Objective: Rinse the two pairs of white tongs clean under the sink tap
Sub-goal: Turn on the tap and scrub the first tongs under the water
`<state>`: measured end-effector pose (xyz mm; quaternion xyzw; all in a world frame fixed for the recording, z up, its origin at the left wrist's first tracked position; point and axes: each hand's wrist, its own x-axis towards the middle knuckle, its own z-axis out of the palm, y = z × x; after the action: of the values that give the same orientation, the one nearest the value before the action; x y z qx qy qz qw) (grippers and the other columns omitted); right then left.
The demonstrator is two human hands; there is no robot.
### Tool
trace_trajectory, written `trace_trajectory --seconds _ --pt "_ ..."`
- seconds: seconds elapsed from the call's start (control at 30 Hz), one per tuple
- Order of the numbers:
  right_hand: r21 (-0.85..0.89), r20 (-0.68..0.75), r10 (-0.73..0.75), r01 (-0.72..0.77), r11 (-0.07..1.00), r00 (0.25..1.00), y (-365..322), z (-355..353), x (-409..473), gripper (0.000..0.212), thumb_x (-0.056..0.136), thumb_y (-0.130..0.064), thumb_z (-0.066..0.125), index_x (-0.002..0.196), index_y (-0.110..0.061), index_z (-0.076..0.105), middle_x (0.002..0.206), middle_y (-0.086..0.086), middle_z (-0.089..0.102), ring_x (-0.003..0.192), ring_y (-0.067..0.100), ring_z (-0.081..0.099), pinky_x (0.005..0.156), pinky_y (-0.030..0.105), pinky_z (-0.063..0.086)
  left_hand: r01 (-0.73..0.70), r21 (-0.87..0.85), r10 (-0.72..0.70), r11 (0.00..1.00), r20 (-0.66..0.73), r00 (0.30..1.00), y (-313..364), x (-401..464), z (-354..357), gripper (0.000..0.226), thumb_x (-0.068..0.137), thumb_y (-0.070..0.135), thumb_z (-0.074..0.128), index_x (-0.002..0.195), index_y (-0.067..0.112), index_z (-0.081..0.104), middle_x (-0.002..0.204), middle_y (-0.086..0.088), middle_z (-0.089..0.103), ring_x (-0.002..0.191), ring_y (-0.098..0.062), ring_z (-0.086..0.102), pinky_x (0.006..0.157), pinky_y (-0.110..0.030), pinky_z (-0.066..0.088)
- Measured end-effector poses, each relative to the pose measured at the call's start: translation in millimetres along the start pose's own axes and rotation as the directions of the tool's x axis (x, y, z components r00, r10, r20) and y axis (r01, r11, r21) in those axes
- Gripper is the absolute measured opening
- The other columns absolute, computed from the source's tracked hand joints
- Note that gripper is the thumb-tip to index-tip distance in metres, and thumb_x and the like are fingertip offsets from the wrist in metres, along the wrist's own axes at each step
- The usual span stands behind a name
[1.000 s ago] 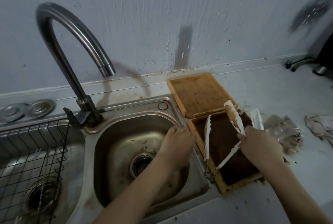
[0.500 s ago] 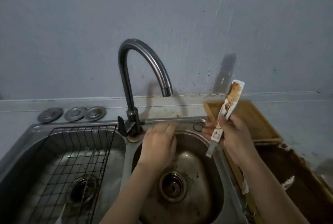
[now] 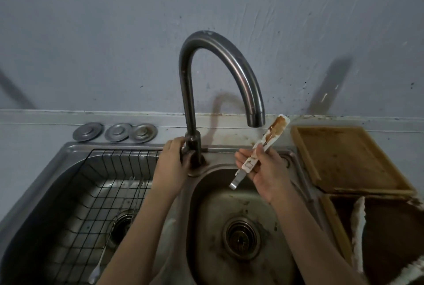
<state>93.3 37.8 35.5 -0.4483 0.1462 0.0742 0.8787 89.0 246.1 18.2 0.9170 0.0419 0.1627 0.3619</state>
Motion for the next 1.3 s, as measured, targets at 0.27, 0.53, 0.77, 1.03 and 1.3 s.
trace_trajectory --seconds 0.27,0.53,0.77,1.03,1.3 --pt "0.161 0.049 0.063 -0.071 0.984 0.997 7 2 -2 0.028 0.098 -0.026 0.041 0.120 -0.010 0.044 0.097 0.020 0.070 0.078 0.027 0.073 0.061 0.036 0.060 0.012 -0.015 -0.012 1.000 0.001 1.000 -20 3 4 0.041 0.074 -0.009 0.056 0.076 0.028 0.040 0.082 0.000 0.056 0.074 -0.018 0.054 0.061 -0.040 0.050" --pt "0.235 0.141 0.083 -0.115 0.965 0.987 1 -1 -16 0.025 0.097 -0.021 0.044 0.119 -0.009 0.045 0.103 0.023 0.067 0.082 0.032 0.072 0.062 0.038 0.059 -0.050 -0.065 0.045 0.997 -0.080 0.996 -24 -3 9 0.042 0.068 -0.019 0.053 0.075 0.021 0.042 0.077 0.004 0.051 0.072 0.002 0.049 0.060 -0.006 0.039" --pt "0.177 0.229 0.043 -0.085 0.981 0.972 -3 -3 -25 0.026 0.096 -0.005 0.040 0.122 -0.007 0.045 0.096 0.017 0.073 0.085 0.030 0.072 0.066 0.038 0.059 -0.032 -0.085 0.022 0.996 -0.108 0.994 -28 -7 10 0.033 0.072 -0.011 0.059 0.075 0.018 0.044 0.076 0.015 0.047 0.073 -0.016 0.048 0.064 -0.031 0.041" --pt "0.207 0.253 0.034 -0.088 0.974 0.967 0 0 -28 0.024 0.097 -0.008 0.040 0.119 -0.007 0.047 0.096 0.018 0.072 0.088 0.032 0.071 0.068 0.041 0.059 -0.021 -0.116 0.008 0.993 -0.109 0.994 -27 -10 9 0.029 0.075 -0.011 0.054 0.076 0.017 0.043 0.077 0.013 0.046 0.077 -0.020 0.050 0.068 -0.037 0.044" --pt "0.213 0.264 0.017 -0.076 0.974 0.964 0 0 -29 0.026 0.097 -0.008 0.039 0.123 -0.007 0.044 0.097 0.018 0.072 0.088 0.031 0.071 0.067 0.040 0.059 0.017 -0.147 -0.034 0.989 -0.117 0.993 -28 -13 11 0.030 0.077 -0.010 0.053 0.077 0.019 0.042 0.080 0.013 0.048 0.075 -0.004 0.049 0.067 -0.036 0.045"
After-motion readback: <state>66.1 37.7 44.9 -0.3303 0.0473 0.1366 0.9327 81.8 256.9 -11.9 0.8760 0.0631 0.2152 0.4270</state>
